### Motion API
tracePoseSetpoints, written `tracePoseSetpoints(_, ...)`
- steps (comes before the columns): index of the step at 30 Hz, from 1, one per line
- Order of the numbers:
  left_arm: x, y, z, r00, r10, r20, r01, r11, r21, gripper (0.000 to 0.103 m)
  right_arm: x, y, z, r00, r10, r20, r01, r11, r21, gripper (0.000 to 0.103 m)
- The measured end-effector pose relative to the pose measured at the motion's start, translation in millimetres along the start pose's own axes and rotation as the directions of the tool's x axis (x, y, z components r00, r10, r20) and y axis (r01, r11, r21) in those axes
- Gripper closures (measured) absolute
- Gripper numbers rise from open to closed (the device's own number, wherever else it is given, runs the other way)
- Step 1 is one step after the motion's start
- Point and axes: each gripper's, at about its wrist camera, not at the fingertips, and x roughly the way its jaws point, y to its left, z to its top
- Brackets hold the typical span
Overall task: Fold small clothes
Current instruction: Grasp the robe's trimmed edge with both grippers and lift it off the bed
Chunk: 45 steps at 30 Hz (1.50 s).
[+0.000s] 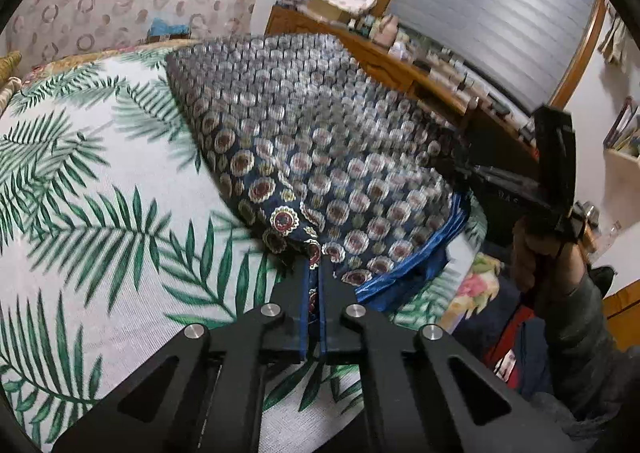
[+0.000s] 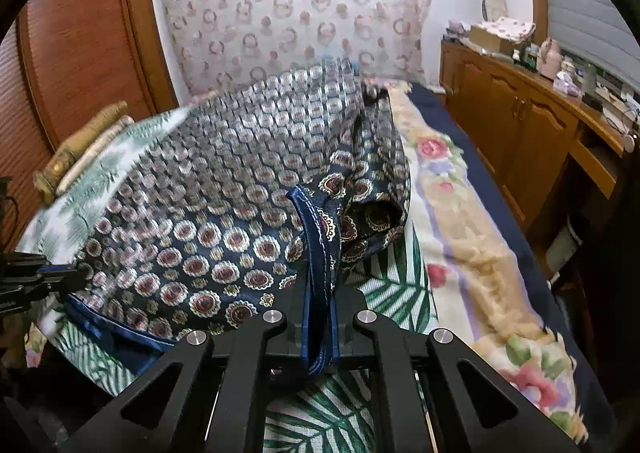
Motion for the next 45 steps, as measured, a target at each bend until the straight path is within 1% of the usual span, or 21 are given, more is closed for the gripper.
tracePoseSetpoints(3,-20,-9,13,0.998,-0.007,0.063,0.005,1.0,0.027,0.099,-15,-1,5,0.998,0.014,0.055,-0.014,1.0,0.005,0.097)
tracePoseSetpoints(6,-47,-19,30,0.991,-0.019,0.135,0.013,0.999,0.05,0.099,-35,6,17,0.993,0.036,0.113,-0.035,0.999,-0.005,0.097)
tracePoseSetpoints(9,-80,-27,47,0.978,-0.035,0.207,0.021,0.997,0.068,0.1,-61,16,32,0.983,0.055,0.175,-0.05,0.998,-0.036,0.097)
tracePoseSetpoints(11,-105,-32,58,0.965,-0.054,0.256,0.035,0.996,0.079,0.1,-78,22,42,0.975,0.082,0.209,-0.073,0.996,-0.052,0.097)
tracePoseSetpoints(16,-164,-45,79,0.928,-0.061,0.368,0.018,0.993,0.117,0.1,-129,43,66,0.943,0.144,0.299,-0.115,0.987,-0.111,0.097)
tracePoseSetpoints(20,-199,-50,95,0.914,-0.041,0.403,-0.02,0.989,0.147,0.1,-164,63,82,0.917,0.189,0.352,-0.141,0.977,-0.159,0.097)
tracePoseSetpoints(23,-214,-48,108,0.905,-0.011,0.425,-0.059,0.987,0.151,0.1,-177,80,95,0.902,0.213,0.375,-0.145,0.969,-0.201,0.097)
tracePoseSetpoints(27,-221,-27,134,0.894,0.052,0.444,-0.116,0.986,0.116,0.1,-166,102,128,0.893,0.244,0.377,-0.152,0.954,-0.257,0.098)
tracePoseSetpoints(28,-221,-16,147,0.89,0.092,0.446,-0.148,0.985,0.093,0.1,-157,105,139,0.894,0.246,0.374,-0.151,0.952,-0.265,0.098)
tracePoseSetpoints(29,-219,-9,155,0.889,0.109,0.445,-0.162,0.983,0.081,0.1,-143,105,152,0.897,0.242,0.371,-0.147,0.952,-0.268,0.098)
tracePoseSetpoints(30,-218,0,165,0.883,0.137,0.45,-0.187,0.98,0.068,0.1,-134,111,164,0.899,0.235,0.37,-0.135,0.951,-0.277,0.098)
tracePoseSetpoints(31,-219,8,174,0.871,0.172,0.46,-0.223,0.973,0.059,0.1,-114,111,180,0.901,0.224,0.372,-0.12,0.952,-0.282,0.098)
tracePoseSetpoints(33,-221,24,195,0.852,0.222,0.474,-0.272,0.962,0.039,0.1,-94,112,203,0.903,0.215,0.372,-0.114,0.955,-0.275,0.098)
tracePoseSetpoints(35,-229,34,215,0.816,0.27,0.512,-0.331,0.943,0.03,0.1,-81,116,220,0.897,0.209,0.39,-0.109,0.959,-0.263,0.098)
tracePoseSetpoints(37,-236,39,223,0.804,0.288,0.52,-0.353,0.935,0.029,0.1,-73,122,235,0.885,0.195,0.423,-0.087,0.961,-0.262,0.098)
tracePoseSetpoints(39,-234,47,219,0.807,0.3,0.509,-0.366,0.93,0.032,0.1,-63,134,241,0.883,0.186,0.432,-0.074,0.962,-0.264,0.098)
tracePoseSetpoints(40,-231,49,211,0.812,0.303,0.498,-0.368,0.929,0.034,0.1,-54,140,241,0.888,0.185,0.42,-0.073,0.961,-0.267,0.098)
tracePoseSetpoints(42,-222,54,193,0.824,0.317,0.47,-0.379,0.924,0.041,0.1,-49,146,225,0.9,0.187,0.393,-0.077,0.957,-0.28,0.098)
tracePoseSetpoints(43,-215,58,180,0.833,0.322,0.45,-0.381,0.924,0.044,0.1,-41,150,218,0.909,0.191,0.371,-0.083,0.954,-0.287,0.098)
tracePoseSetpoints(44,-203,66,158,0.851,0.323,0.414,-0.374,0.926,0.046,0.1,-31,152,210,0.92,0.193,0.341,-0.091,0.952,-0.294,0.098)
tracePoseSetpoints(45,-198,67,148,0.86,0.322,0.396,-0.369,0.928,0.045,0.1,-19,154,198,0.932,0.194,0.305,-0.097,0.947,-0.305,0.098)
